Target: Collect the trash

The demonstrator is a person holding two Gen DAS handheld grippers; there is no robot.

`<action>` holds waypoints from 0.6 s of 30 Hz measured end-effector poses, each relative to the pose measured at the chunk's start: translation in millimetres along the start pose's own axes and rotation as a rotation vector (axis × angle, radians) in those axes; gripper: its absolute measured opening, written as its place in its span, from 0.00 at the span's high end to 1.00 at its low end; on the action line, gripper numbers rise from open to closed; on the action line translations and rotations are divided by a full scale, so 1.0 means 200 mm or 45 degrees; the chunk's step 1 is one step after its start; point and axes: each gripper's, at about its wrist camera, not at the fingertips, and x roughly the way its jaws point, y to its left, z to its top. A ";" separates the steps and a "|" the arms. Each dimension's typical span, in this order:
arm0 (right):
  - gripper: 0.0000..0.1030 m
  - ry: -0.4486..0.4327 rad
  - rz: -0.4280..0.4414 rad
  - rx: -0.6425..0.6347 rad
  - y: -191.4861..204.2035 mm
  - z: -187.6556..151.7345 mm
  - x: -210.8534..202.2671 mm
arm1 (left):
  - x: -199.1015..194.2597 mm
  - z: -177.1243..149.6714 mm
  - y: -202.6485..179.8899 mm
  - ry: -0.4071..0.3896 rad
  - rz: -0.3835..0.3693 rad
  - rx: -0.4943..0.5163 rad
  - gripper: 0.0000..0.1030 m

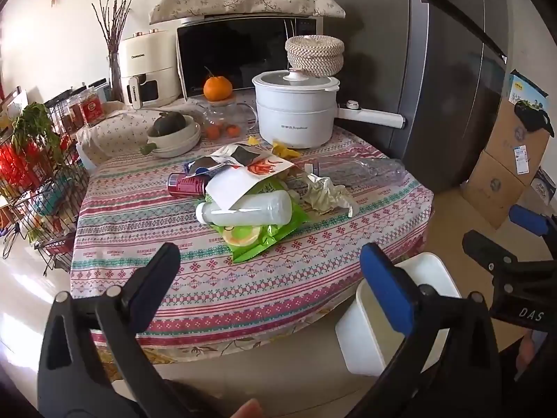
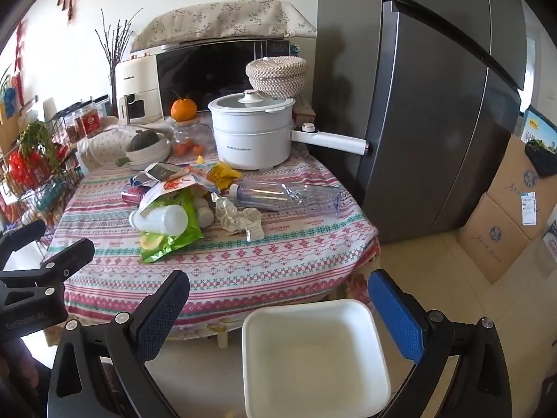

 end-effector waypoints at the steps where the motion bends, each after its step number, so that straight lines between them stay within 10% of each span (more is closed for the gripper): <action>1: 0.00 0.005 -0.001 0.001 0.00 0.00 0.01 | 0.00 0.00 0.00 0.000 0.002 0.002 0.00; 18: 0.00 0.004 0.007 0.023 -0.01 -0.01 0.02 | -0.02 -0.01 0.04 -0.014 0.007 0.006 0.00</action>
